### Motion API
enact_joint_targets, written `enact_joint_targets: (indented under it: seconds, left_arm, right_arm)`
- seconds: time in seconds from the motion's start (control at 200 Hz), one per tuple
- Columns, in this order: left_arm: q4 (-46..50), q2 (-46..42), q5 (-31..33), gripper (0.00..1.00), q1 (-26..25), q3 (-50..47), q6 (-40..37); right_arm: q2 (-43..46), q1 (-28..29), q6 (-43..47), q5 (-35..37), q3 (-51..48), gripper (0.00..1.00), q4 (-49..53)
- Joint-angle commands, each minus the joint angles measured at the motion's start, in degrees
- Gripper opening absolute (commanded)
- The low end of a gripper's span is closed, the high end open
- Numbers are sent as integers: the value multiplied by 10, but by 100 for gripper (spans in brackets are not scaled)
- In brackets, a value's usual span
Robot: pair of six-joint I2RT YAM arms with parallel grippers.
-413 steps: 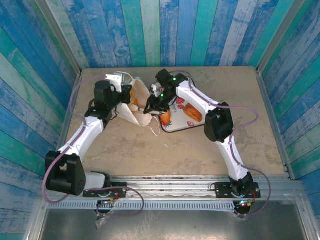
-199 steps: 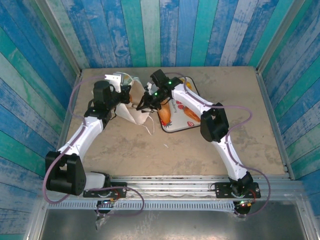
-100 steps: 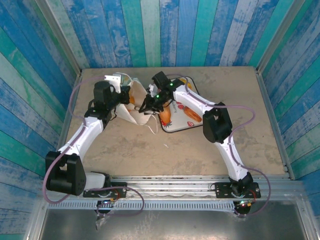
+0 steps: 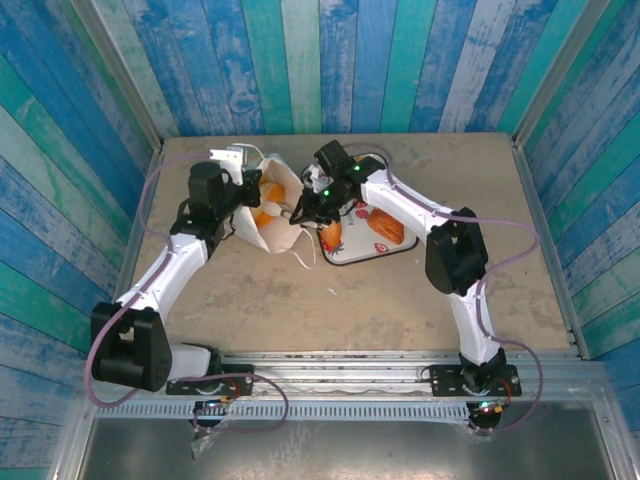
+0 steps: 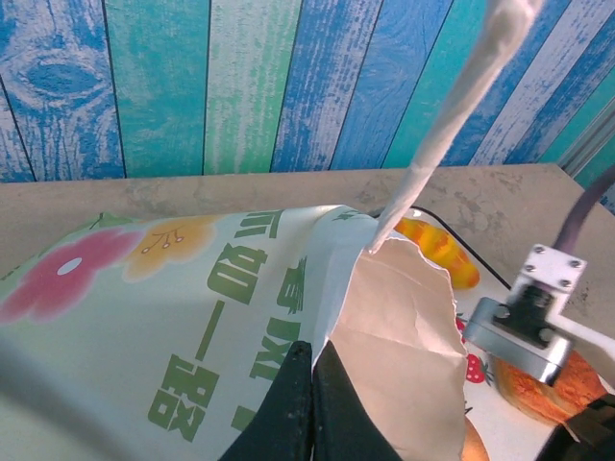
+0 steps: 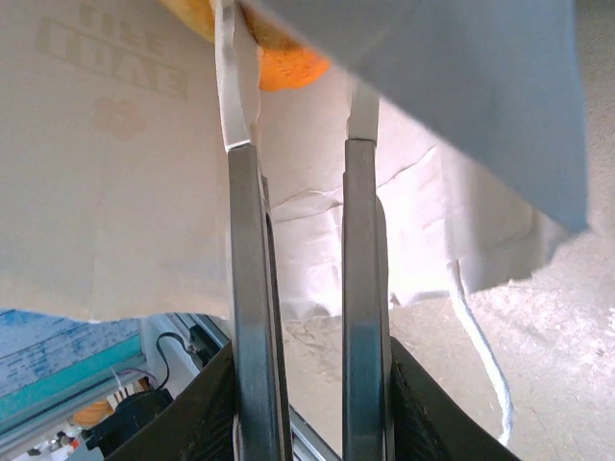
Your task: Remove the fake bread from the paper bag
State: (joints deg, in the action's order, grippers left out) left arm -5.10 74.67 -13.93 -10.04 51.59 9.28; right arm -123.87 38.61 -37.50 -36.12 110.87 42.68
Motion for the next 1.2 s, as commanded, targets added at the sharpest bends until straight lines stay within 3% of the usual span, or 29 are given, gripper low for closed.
enact_joint_targets:
  seconds: [0.0,0.411,1.197]
  left_arm:
    - [-7,14,15,0,-2,17,16]
    - [19,32,52,0,-2,46,37]
    - [65,69,121,0,-2,104,73]
  right_arm:
    - [38,1,17,0,-8,1,-18]
    - [130,6,46,-29,-90,1,-2]
    - [380,-7,97,8,-238,1,74]
